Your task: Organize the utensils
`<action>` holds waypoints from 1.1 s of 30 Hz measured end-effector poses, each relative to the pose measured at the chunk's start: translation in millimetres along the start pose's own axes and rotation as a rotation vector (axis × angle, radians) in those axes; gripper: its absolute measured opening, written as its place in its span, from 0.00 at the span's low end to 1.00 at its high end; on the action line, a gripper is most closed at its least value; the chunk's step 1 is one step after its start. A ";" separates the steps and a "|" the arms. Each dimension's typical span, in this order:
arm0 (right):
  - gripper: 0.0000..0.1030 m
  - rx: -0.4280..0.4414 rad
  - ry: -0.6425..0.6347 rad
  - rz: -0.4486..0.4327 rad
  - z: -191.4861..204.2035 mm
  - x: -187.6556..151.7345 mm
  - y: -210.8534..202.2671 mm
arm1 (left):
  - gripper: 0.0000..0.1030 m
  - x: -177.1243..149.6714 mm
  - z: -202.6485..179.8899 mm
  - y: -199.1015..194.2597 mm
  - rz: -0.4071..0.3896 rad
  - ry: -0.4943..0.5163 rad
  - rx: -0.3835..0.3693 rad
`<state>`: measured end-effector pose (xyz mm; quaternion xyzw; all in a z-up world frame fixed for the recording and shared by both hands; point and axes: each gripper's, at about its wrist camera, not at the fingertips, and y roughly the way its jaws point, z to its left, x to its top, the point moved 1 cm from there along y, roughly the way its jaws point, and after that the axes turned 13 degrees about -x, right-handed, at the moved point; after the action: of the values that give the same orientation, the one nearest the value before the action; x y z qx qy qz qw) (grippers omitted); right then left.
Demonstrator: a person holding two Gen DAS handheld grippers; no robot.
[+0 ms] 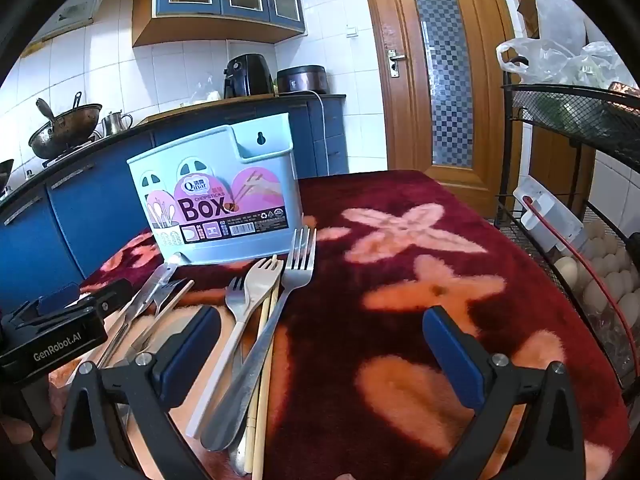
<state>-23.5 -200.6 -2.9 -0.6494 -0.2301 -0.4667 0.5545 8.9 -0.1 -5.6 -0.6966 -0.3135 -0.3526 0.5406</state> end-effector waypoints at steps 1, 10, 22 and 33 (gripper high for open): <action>1.00 -0.001 -0.001 0.002 0.0 0.0 0.0 | 0.90 0.2 0.1 0.4 0.000 0.000 0.000; 1.00 -0.003 -0.004 0.008 0.2 0.0 0.4 | 0.90 0.0 -0.1 -0.1 -0.008 0.005 0.002; 1.00 -0.003 -0.004 0.009 0.1 0.0 0.7 | 0.90 0.0 -0.5 -0.3 -0.008 0.008 0.004; 1.00 -0.003 -0.004 0.010 -0.2 -0.2 0.8 | 0.90 0.0 -0.5 -0.1 -0.009 0.009 0.004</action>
<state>-23.0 -201.0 -3.4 -0.6523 -0.2271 -0.4630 0.5555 8.8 -0.6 -5.5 -0.6923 -0.3149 -0.3575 0.5419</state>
